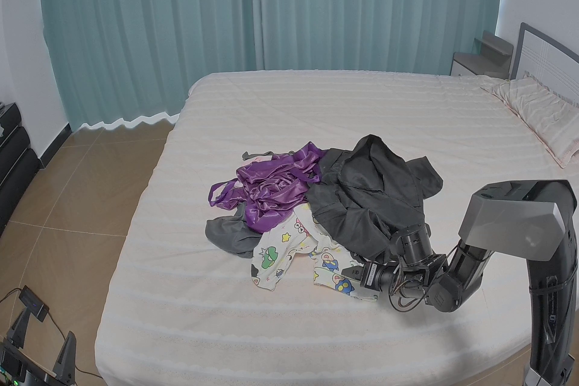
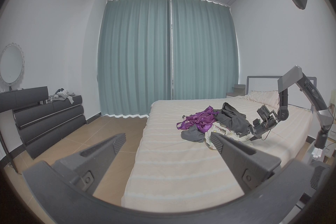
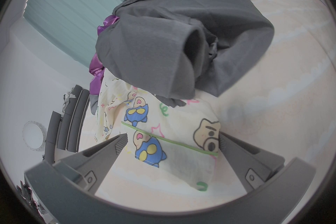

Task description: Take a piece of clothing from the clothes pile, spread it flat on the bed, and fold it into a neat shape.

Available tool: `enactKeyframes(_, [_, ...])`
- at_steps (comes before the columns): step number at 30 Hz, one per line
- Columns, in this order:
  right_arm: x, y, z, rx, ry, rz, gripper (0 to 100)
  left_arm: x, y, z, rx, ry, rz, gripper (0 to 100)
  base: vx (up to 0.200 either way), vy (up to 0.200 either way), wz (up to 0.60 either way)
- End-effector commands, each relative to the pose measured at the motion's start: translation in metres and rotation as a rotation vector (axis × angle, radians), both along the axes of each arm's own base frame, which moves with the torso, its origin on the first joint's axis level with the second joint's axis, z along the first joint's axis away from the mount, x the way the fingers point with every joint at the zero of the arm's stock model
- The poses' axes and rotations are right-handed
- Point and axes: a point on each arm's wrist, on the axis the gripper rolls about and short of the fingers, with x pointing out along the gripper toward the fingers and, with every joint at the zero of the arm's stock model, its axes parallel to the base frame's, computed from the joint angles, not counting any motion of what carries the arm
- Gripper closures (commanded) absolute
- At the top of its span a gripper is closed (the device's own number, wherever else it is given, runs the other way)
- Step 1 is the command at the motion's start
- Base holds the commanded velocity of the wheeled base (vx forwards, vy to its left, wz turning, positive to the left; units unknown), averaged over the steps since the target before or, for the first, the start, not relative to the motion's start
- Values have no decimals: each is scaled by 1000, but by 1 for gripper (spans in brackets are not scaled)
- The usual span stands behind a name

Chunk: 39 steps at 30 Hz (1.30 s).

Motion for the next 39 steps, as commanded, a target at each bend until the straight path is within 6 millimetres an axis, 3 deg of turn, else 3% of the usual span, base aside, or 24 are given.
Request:
enactKeyframes(1, [2, 12, 2, 7, -23, 29, 0, 0, 0, -5, 0, -2, 0, 0, 0, 0, 0])
enactKeyframes(6, [6, 27, 2, -2, -5, 58, 0, 0, 0, -5, 0, -2, 0, 0, 0, 0, 0])
enactKeyframes(13, [11, 30, 3, -27, 23, 62, 0, 0, 0, -5, 0, -2, 0, 0, 0, 0, 0])
enactKeyframes(14, [10, 31, 2, -36, 23, 70, 100, 0, 0, -5, 0, -2, 0, 0, 0, 0, 0])
enactKeyframes(26, [5, 28, 8, -83, -9, 104, 100, 0, 0, -5, 0, -2, 0, 0, 0, 0, 0])
enactKeyframes(31, [-20, 17, 19, -49, 10, 157, 100, 0, 0, -5, 0, -2, 0, 0, 0, 0, 0])
enactKeyframes(39, [-72, -12, 52, 124, -187, 229, 100, 0, 0, -5, 0, -2, 0, 0, 0, 0, 0])
